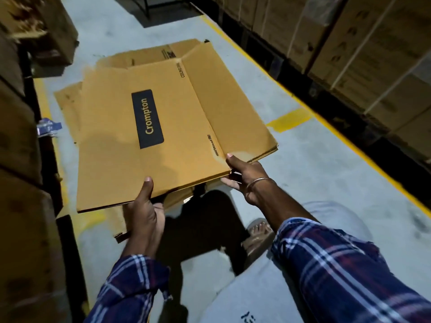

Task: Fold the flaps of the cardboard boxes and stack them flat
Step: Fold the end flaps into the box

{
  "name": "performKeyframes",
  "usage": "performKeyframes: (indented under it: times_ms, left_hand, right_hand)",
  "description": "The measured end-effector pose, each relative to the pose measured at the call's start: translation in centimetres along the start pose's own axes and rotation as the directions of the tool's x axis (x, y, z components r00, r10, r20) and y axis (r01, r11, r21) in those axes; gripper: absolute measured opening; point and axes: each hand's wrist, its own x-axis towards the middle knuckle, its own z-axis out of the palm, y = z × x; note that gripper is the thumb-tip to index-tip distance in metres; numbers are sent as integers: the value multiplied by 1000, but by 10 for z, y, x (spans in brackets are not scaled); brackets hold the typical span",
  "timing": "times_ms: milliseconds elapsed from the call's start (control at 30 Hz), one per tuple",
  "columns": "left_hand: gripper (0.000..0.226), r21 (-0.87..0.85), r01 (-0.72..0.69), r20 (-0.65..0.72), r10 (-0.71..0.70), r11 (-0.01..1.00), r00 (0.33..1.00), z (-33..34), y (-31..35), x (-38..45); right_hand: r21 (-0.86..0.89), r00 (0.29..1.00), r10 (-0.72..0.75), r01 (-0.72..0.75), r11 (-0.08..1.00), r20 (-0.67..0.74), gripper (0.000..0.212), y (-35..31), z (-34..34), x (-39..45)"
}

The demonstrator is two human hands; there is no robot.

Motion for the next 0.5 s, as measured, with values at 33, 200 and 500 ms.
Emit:
performKeyframes:
  times_ms: [33,200,500]
  left_hand:
    - [27,-9,3,-28,-3,1000,1000,0,-3,3]
    - [42,-31,63,-195,-68,998,978,-12,-25,29]
    - [35,40,388,-168,-377,921,911,-47,-96,43]
  right_hand:
    - [-16,1000,24,-24,1000,5,27,3,0,0]
    - [-134,986,160,-165,977,-41,26,12,5,-1]
    - [-297,991,133,-117,948,35,26,14,2,-8]
